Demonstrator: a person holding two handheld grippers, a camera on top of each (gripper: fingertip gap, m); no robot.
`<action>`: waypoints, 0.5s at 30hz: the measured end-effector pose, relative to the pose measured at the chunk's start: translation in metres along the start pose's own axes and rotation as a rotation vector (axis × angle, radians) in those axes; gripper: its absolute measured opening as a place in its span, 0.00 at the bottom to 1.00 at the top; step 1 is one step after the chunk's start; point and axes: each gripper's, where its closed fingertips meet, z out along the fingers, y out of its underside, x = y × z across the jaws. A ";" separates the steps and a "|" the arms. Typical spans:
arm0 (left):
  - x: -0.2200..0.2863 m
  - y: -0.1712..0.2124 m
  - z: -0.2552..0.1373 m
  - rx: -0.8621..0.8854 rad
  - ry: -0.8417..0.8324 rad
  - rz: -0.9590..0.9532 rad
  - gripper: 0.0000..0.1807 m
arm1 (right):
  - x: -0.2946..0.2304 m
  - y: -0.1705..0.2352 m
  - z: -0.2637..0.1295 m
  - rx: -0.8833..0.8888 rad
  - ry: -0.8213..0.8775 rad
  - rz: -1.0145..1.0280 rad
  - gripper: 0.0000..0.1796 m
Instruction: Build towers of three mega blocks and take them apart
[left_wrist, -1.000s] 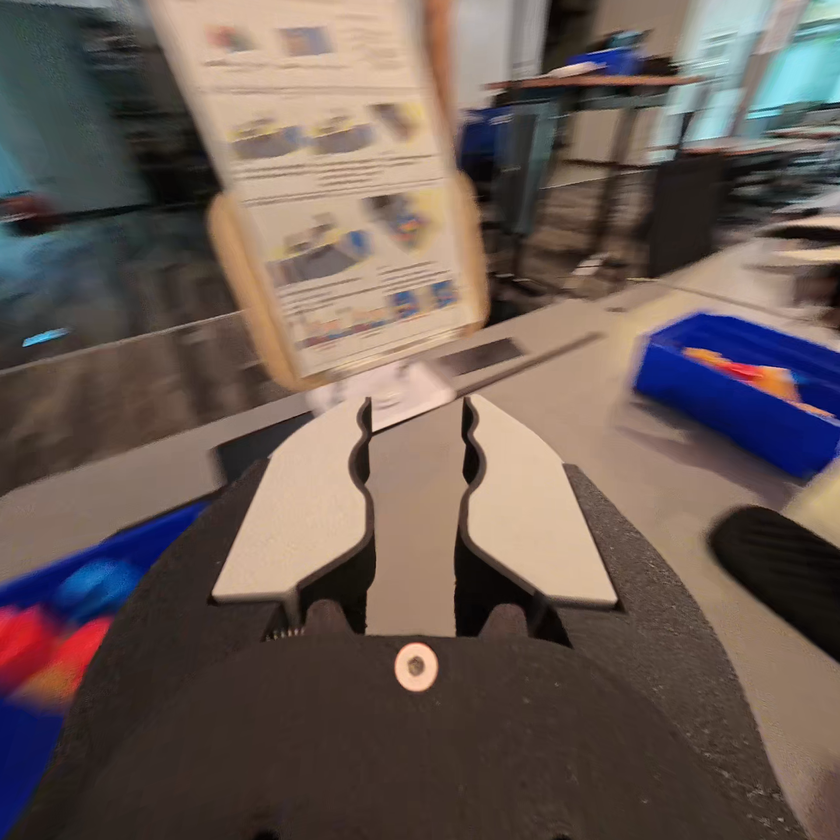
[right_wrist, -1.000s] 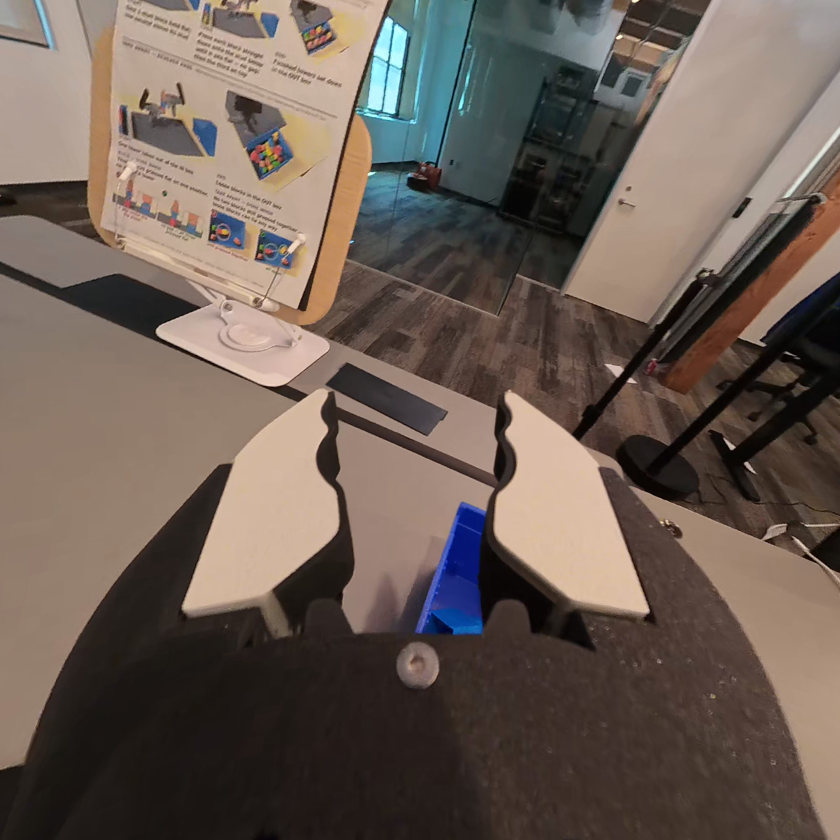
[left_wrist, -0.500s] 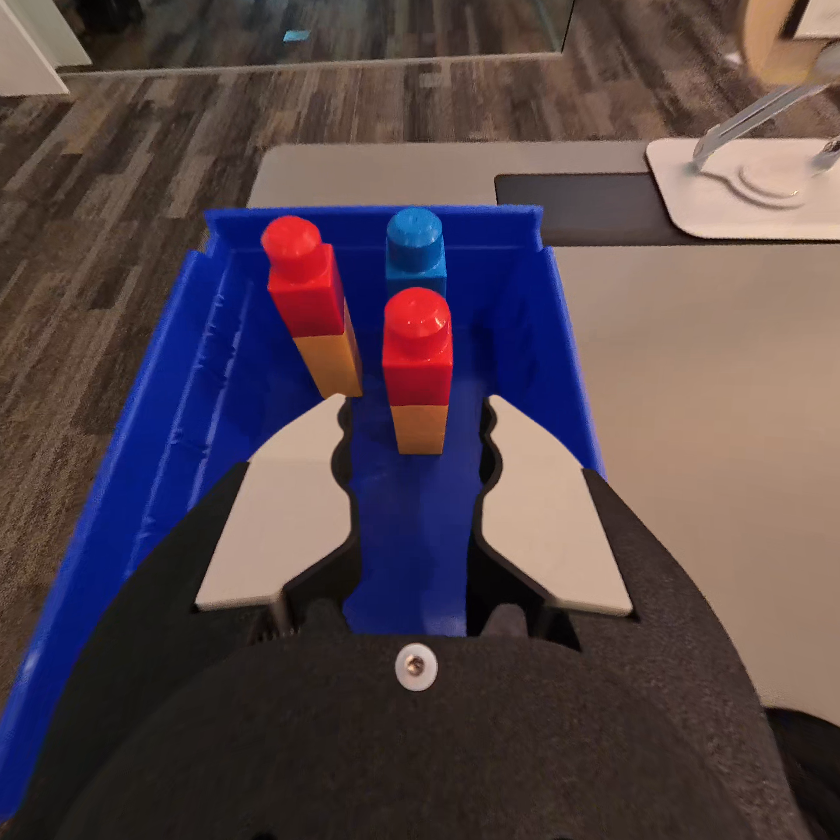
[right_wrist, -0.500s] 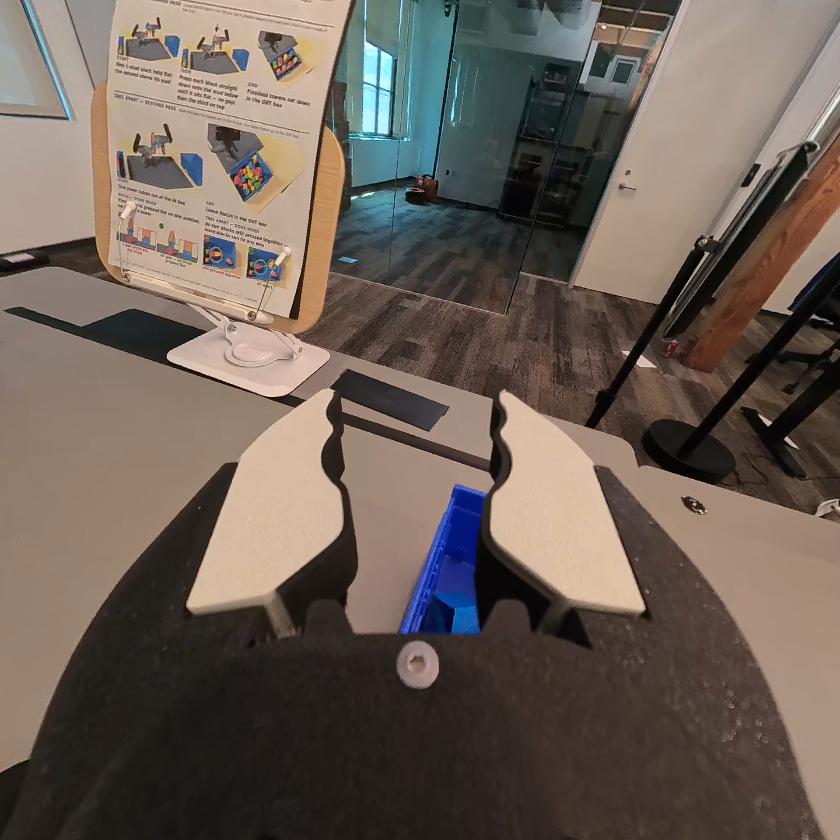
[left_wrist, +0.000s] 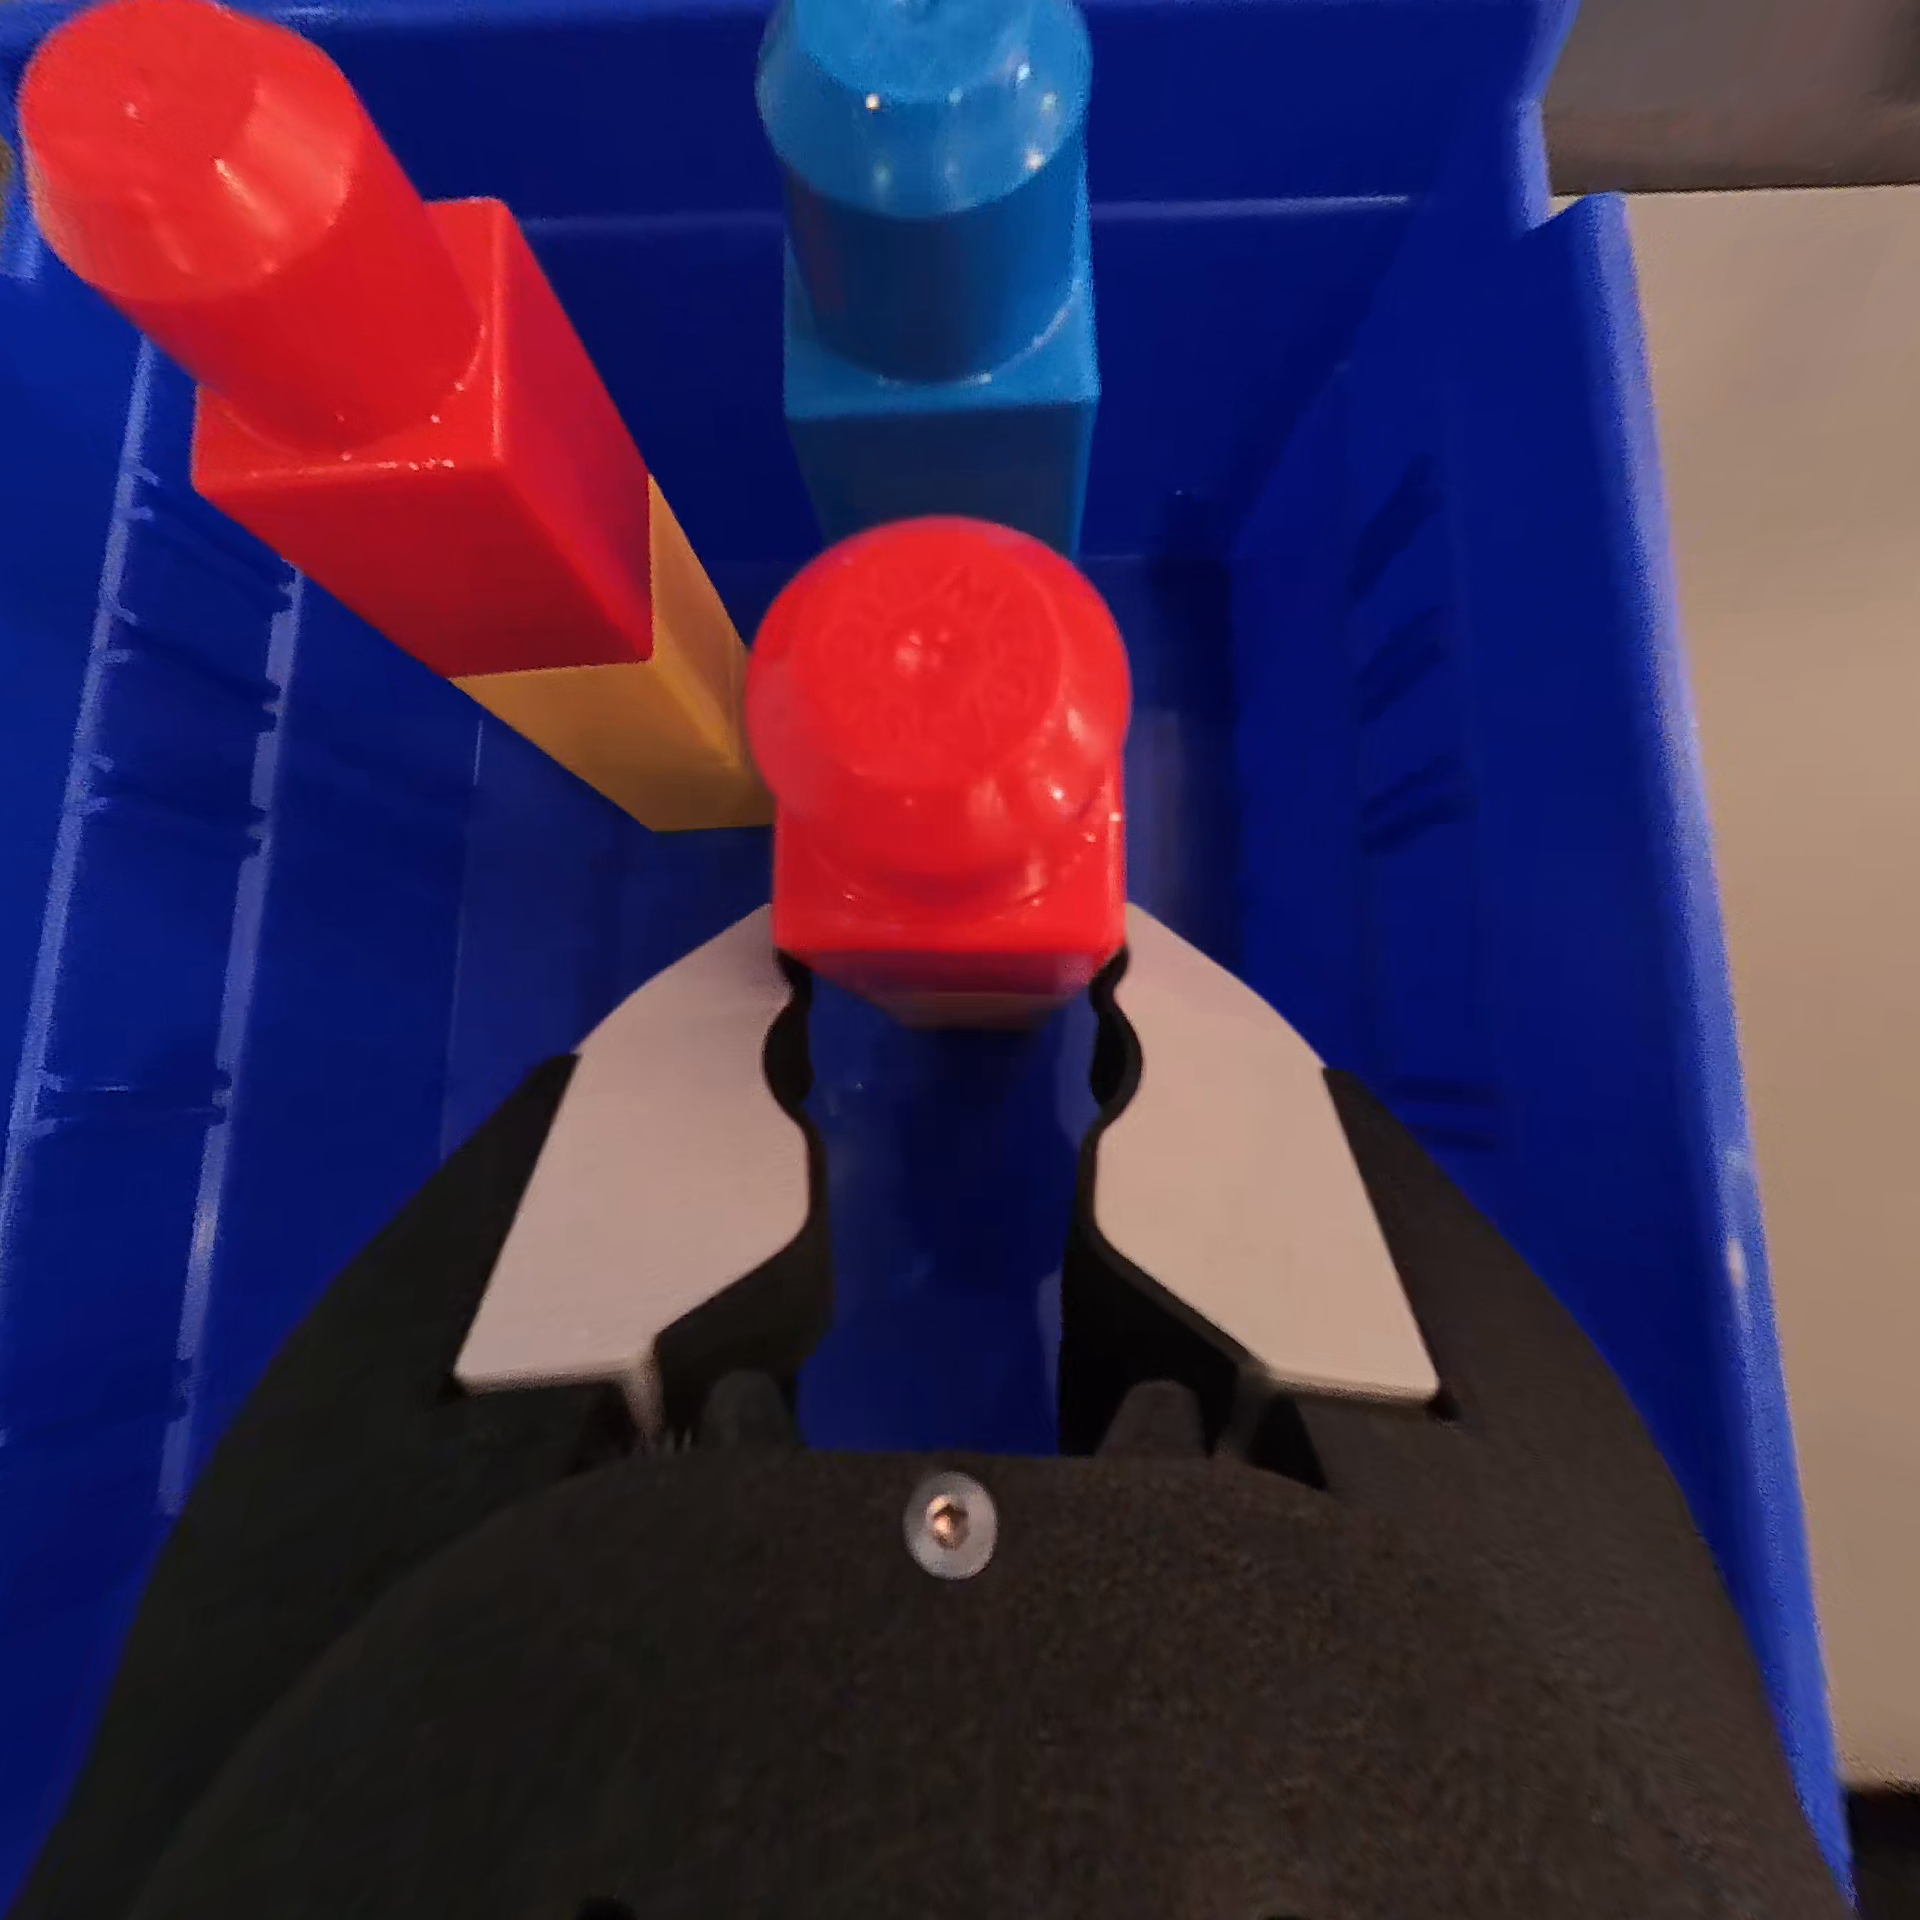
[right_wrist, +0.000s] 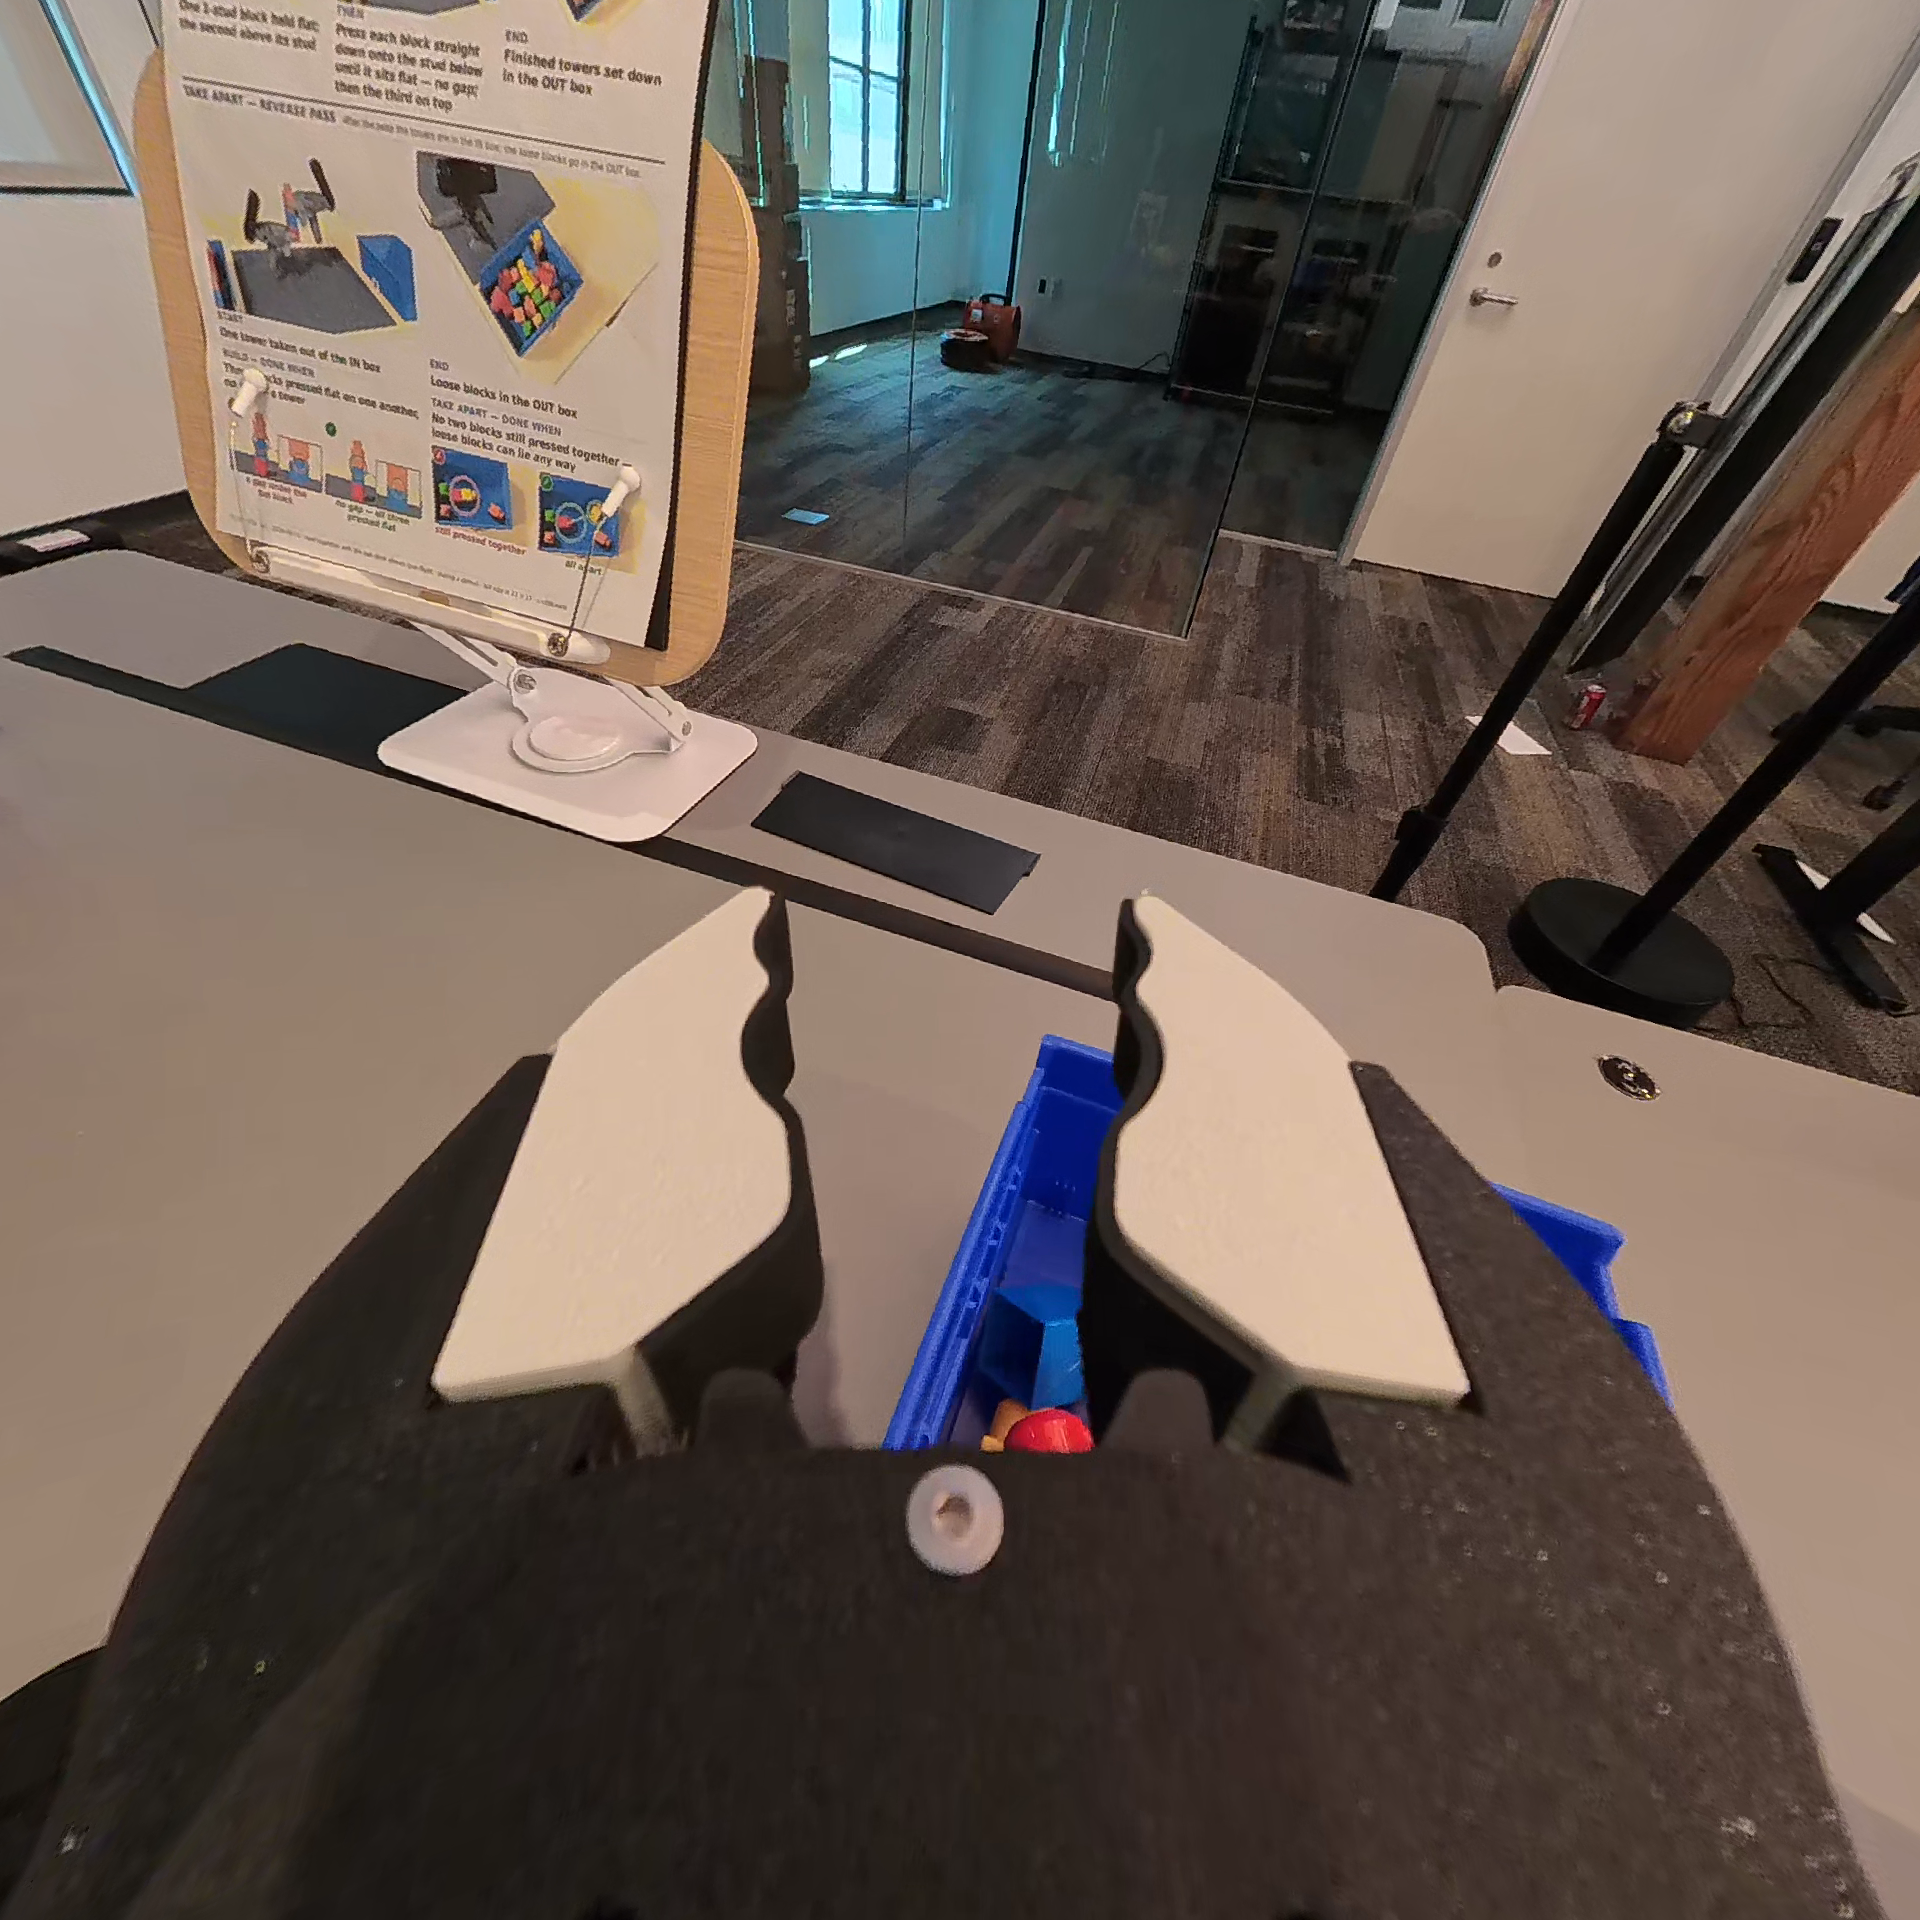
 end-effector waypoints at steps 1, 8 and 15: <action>-0.001 0.000 0.002 0.000 0.006 0.000 0.22 | 0.000 0.001 0.001 -0.006 -0.003 0.000 0.33; 0.003 -0.002 -0.040 0.114 0.073 -0.021 0.20 | 0.001 0.010 0.003 -0.047 -0.002 -0.003 0.31; 0.087 -0.065 -0.187 0.530 0.237 0.132 0.20 | -0.012 -0.003 0.007 -0.006 -0.045 -0.010 0.29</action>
